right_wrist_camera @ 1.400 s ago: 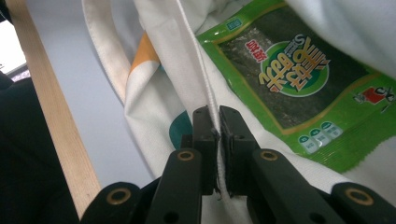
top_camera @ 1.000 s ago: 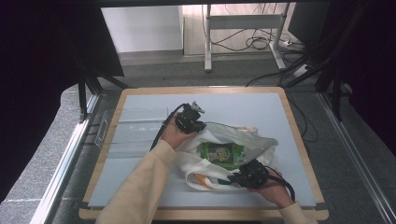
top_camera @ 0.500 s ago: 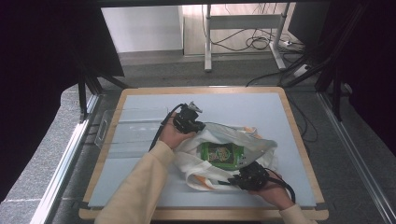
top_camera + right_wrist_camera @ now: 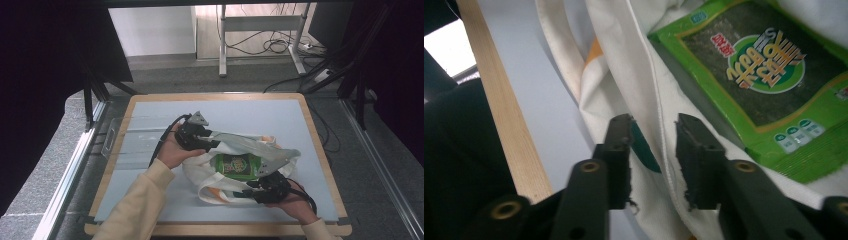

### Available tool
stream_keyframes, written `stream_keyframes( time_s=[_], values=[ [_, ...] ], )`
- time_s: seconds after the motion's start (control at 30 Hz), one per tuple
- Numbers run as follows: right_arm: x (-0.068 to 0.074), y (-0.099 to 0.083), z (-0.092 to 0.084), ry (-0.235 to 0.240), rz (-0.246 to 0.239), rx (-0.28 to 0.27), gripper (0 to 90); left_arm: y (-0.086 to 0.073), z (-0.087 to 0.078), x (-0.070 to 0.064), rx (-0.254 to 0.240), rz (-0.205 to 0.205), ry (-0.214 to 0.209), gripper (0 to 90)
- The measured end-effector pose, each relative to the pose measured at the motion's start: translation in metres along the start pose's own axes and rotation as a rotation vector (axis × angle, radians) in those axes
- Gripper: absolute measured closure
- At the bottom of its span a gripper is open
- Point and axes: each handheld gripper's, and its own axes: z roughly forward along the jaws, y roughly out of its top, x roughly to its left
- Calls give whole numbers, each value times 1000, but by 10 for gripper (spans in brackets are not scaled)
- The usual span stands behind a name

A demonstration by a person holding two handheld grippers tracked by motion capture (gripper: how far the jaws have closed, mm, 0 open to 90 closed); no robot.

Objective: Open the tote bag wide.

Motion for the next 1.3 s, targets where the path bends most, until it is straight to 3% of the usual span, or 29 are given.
stream_keyframes(
  time_s=[0.17, 0.37, 0.5, 0.73, 0.87, 0.93, 1.03, 1.07, 1.3],
  values=[
    [-2, 1, -5, -16, 21, -26, 537, -6, -16, -13, -23, 5, -27, 468],
    [-6, 2, -16, -24, 60, -61, 465, -18, -22, -24, -3, 25, -64, 470],
    [-10, 3, -23, -39, 80, -81, 409, -26, -17, -29, 7, 22, -74, 473],
    [-18, 1, -40, -64, 124, -134, 408, -40, -3, -35, 17, 11, -101, 493],
    [-23, 0, -44, -81, 148, -151, 500, -44, -1, -36, 18, 14, -104, 515],
    [-26, 0, -44, -96, 166, -155, 593, -44, 0, -36, 20, 10, -103, 548],
    [-31, 0, -44, -110, 190, -150, 705, -44, 1, -36, 21, 8, -112, 621],
    [-33, 0, -44, -117, 198, -150, 760, -43, 1, -37, 22, 5, -121, 695],
    [-36, 6, -45, -129, 193, -163, 874, -42, -1, -36, 27, 15, -134, 829]
  ],
)
